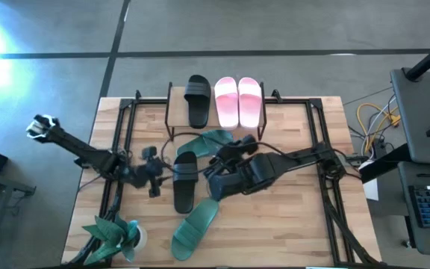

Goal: Pick and place slides into the shelf
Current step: Put the black slipper on the shelf

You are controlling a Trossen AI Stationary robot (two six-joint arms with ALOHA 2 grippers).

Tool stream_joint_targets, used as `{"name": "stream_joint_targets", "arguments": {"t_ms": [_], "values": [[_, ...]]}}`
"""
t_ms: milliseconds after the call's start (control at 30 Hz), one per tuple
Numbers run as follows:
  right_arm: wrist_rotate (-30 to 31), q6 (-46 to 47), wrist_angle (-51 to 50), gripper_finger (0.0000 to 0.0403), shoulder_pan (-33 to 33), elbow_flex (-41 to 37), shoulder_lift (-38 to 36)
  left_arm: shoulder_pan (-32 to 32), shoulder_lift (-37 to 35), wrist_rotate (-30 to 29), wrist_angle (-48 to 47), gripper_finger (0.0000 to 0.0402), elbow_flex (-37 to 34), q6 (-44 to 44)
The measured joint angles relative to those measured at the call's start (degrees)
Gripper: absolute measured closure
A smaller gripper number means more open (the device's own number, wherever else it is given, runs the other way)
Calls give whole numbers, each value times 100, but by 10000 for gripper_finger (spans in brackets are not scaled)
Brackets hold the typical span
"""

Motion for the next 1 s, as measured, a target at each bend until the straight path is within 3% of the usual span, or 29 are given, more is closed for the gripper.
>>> {"name": "stream_joint_targets", "arguments": {"t_ms": [167,267,533,800,900,1000], "values": [[37,970,-1076,177,29,-13,-37,-648,982,-744,-40,229,428,-266],[56,719,-1011,177,24,-39,-64,-722,1520,-907,-95,229,720,-461],[-48,392,-1043,177,-67,-66,-125,-694,2663,-653,-454,229,1066,-1630],[-159,217,-1043,177,-96,-66,-167,-486,3382,-1399,-764,232,1109,-2194],[-158,217,-1043,177,-98,-66,-167,-341,3519,-1530,-766,256,1111,-2202],[-158,217,-1043,177,-98,-66,-167,-212,3558,-1552,-740,306,1118,-2200]]}}
